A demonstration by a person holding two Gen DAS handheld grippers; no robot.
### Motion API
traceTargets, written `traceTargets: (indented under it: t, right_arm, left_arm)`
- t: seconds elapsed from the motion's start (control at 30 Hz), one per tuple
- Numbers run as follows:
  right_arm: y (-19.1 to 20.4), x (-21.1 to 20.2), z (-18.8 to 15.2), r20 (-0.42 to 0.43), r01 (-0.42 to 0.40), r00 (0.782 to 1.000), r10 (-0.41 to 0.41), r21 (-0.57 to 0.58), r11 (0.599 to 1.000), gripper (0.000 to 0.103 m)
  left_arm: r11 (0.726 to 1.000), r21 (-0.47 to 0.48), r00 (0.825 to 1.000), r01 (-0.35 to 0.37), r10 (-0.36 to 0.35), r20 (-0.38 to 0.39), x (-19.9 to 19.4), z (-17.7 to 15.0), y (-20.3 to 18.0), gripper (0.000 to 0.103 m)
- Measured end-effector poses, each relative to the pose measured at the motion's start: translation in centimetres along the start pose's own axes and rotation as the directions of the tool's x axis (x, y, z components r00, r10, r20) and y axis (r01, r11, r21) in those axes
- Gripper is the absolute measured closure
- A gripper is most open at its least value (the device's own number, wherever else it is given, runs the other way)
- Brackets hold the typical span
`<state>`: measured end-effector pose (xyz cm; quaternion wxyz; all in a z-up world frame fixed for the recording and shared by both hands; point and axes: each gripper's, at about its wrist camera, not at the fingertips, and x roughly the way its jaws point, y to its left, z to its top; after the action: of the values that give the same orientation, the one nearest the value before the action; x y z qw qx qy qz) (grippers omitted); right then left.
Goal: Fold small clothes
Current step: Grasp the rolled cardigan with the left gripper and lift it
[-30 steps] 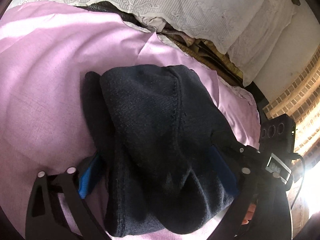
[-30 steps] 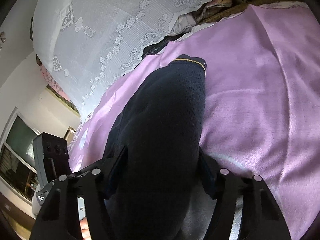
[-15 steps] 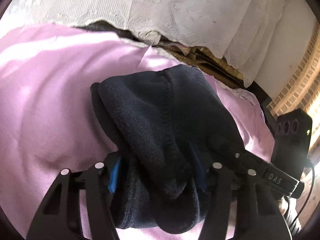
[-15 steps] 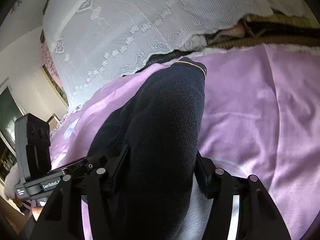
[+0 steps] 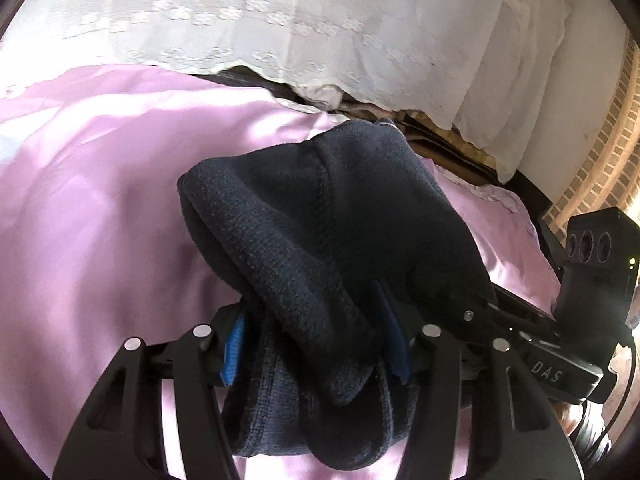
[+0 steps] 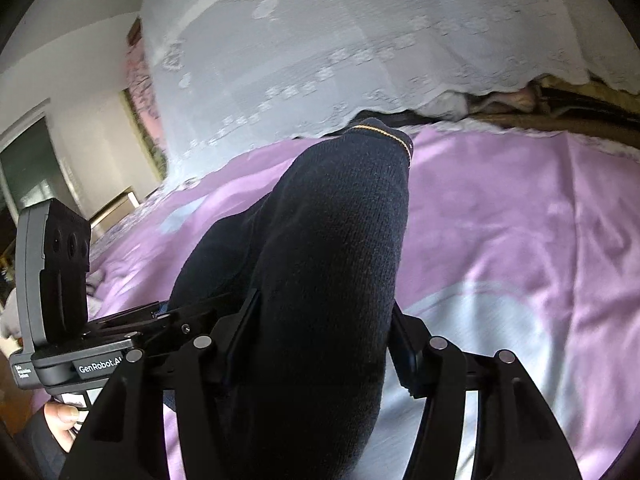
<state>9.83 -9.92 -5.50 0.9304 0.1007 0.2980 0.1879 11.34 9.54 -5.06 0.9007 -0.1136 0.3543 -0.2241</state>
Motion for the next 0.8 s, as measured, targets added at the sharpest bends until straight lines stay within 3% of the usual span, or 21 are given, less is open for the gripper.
traceTargets:
  t: [0.37, 0.57, 0.8]
  right_arm:
    - [9.6, -2.5, -3.8, -0.068, -0.166, 0.985, 0.161, -0.09, 0.982, 0.043]
    - [13.9, -3.6, -6.0, -0.088, -0.168, 0.984, 0.155, -0.17, 0.971, 0.043]
    - [16.4, -4.6, -8.4, -0.13, -0.19, 0.977, 0.169, -0.17, 0.967, 0.043]
  left_arm:
    - [0.988, -0.064, 0.983, -0.143, 0.15, 0.109, -11.2, -5.4, 2.6, 0.049]
    - [0.981, -0.13, 0.979, -0.142, 0.159, 0.127, -14.6, -7.9, 3.9, 0.049]
    - [0.978, -0.151, 0.981, -0.141, 0.159, 0.113, -17.4, -10.4, 4.4, 0.049]
